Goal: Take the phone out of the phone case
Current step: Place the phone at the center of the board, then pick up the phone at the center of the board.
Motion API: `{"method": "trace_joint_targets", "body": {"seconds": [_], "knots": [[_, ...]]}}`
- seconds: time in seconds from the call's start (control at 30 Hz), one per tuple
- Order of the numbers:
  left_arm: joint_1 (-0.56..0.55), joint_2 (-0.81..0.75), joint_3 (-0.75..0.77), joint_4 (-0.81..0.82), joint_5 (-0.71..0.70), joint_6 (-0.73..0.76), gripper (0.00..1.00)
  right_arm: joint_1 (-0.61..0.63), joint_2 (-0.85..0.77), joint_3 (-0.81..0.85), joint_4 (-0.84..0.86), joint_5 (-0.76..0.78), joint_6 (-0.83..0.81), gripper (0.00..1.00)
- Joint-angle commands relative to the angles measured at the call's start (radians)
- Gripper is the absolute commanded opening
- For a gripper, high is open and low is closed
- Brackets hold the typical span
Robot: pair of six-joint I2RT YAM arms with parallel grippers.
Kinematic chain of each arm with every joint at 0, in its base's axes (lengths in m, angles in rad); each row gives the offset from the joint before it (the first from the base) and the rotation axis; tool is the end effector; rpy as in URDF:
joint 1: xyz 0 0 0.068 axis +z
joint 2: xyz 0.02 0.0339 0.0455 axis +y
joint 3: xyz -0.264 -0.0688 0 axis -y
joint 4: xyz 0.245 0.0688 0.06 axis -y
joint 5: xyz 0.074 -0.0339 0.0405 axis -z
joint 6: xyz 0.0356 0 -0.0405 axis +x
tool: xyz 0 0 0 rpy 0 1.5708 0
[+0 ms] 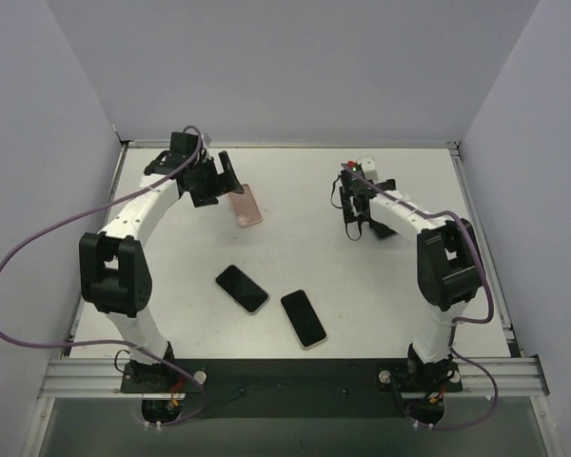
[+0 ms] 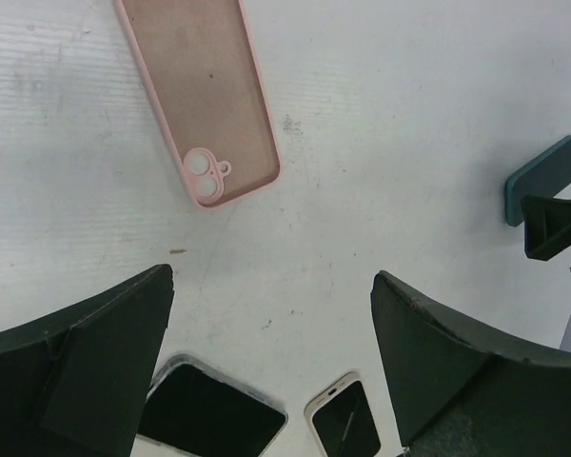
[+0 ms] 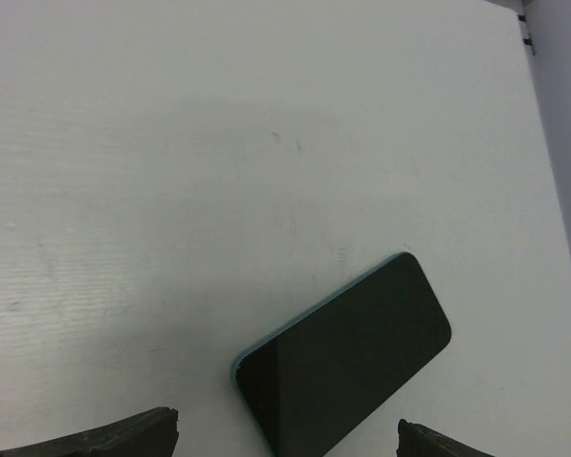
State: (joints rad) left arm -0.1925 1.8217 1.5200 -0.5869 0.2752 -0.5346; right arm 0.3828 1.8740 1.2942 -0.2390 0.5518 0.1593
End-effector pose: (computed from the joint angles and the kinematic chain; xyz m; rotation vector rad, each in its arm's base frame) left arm 0.3962 -0.0871 0.2697 -0.3073 2.5080 -0.6452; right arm 0.3854 0.1351 0.2052 -0.0010 2.2694 -0.3768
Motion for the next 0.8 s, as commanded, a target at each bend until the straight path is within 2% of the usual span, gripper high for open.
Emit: {"method": "trace_joint_targets", "body": {"seconds": [0.0,0.13,0.27,0.43,0.57,0.77], "knots": [[0.010,-0.110,-0.007,-0.128,-0.057,0.070,0.95,0.033,-0.114,0.011,-0.120,-0.220,0.095,1.00],[0.025,-0.246,-0.200,-0.053,-0.012,0.053,0.95,0.145,-0.222,-0.057,-0.126,-0.363,0.167,1.00],[0.042,-0.387,-0.394,-0.019,0.035,0.022,0.96,0.293,-0.242,-0.119,-0.161,-0.464,0.262,1.00],[0.047,-0.496,-0.497,-0.051,0.039,0.030,0.97,0.506,-0.297,-0.246,-0.166,-0.489,0.370,1.00],[0.047,-0.548,-0.518,-0.071,0.030,0.024,0.97,0.635,-0.329,-0.321,-0.166,-0.487,0.437,1.00],[0.038,-0.582,-0.546,-0.027,0.065,-0.028,0.97,0.758,-0.306,-0.354,-0.166,-0.441,0.508,1.00]]}}
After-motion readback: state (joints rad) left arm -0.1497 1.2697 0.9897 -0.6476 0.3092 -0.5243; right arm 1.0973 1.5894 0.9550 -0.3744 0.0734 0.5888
